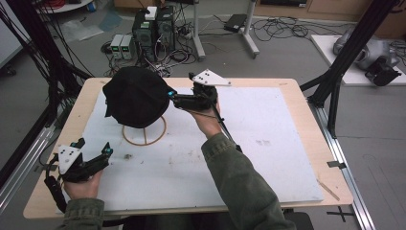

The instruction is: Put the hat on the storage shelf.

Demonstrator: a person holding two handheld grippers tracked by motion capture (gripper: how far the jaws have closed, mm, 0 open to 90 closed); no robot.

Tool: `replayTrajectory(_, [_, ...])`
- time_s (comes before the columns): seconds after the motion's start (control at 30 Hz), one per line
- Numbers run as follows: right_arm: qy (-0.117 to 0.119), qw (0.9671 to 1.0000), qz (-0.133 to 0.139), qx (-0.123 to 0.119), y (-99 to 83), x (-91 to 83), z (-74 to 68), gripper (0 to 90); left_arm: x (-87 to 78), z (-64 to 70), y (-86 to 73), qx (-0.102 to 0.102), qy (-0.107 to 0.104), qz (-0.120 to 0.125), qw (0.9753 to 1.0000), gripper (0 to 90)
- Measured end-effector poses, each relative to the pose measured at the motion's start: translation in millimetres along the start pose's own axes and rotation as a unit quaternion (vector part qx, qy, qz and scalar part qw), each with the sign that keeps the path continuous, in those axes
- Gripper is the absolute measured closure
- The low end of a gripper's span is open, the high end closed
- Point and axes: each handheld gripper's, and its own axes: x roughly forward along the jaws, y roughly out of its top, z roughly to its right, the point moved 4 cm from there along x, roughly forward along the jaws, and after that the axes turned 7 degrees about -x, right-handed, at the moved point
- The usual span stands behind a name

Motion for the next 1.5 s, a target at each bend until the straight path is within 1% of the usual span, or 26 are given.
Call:
replayTrajectory(0.17, [-0.017,0.9999,-0.001,0.000,-5.8,-15.3,12.9,12.1,0.1,0.3,-0.2,0.002,-0.001,-0.002,1.0000,15.4])
replayTrajectory(0.33, [-0.033,0.9994,-0.009,0.002,-13.4,-30.1,24.0,12.1,-0.1,0.5,-0.3,0.002,0.000,-0.001,1.0000,15.3])
replayTrajectory(0.4, [-0.038,0.9992,-0.008,0.006,-16.1,-36.2,28.4,12.1,-0.2,0.3,-0.4,0.001,0.000,-0.002,1.0000,15.3])
replayTrajectory(0.43, [-0.042,0.9991,-0.004,0.003,-17.6,-39.1,31.0,12.1,-0.2,0.2,-0.5,0.001,0.000,-0.003,1.0000,15.3])
replayTrajectory(0.6, [-0.053,0.9985,-0.008,0.007,-28.8,-52.4,42.1,12.1,-0.4,0.6,-0.5,0.001,0.001,-0.001,1.0000,15.3])
replayTrajectory(0.63, [-0.055,0.9983,-0.011,0.011,-31.3,-55.2,43.9,12.1,-0.3,0.8,-0.6,0.000,0.000,-0.001,1.0000,15.3])
replayTrajectory(0.73, [-0.060,0.9980,-0.010,0.014,-39.3,-63.2,49.0,12.1,-0.4,0.9,-0.7,0.002,0.000,-0.002,1.0000,15.3])
replayTrajectory(0.77, [-0.062,0.9978,-0.011,0.017,-43.0,-65.9,50.0,12.1,-0.5,1.0,-0.8,0.002,0.001,-0.004,1.0000,15.3])
replayTrajectory(0.93, [-0.071,0.9970,-0.025,0.018,-61.4,-77.2,56.1,12.1,-0.5,0.9,-0.6,0.001,0.001,-0.002,1.0000,15.2])
replayTrajectory(1.07, [-0.077,0.9965,-0.021,0.027,-67.7,-87.5,60.6,12.1,-0.8,1.2,-0.7,0.001,0.000,-0.002,1.0000,15.2])
replayTrajectory(1.17, [-0.084,0.9960,-0.024,0.019,-73.9,-95.0,61.2,12.1,-0.6,0.9,-0.6,0.001,0.001,-0.001,1.0000,15.2])
replayTrajectory(1.23, [-0.084,0.9957,-0.034,0.017,-77.2,-97.9,61.7,12.0,-0.6,0.8,-0.7,0.001,0.001,-0.002,1.0000,15.3])
replayTrajectory(1.33, [-0.090,0.9956,-0.024,0.012,-78.8,-104.4,62.1,12.1,-1.0,1.1,-0.5,0.000,0.001,-0.001,1.0000,15.2])
replayTrajectory(1.5, [-0.101,0.9944,-0.025,0.014,-86.8,-114.8,65.1,12.1,-0.8,1.0,-0.7,0.000,0.000,-0.001,1.0000,15.2])
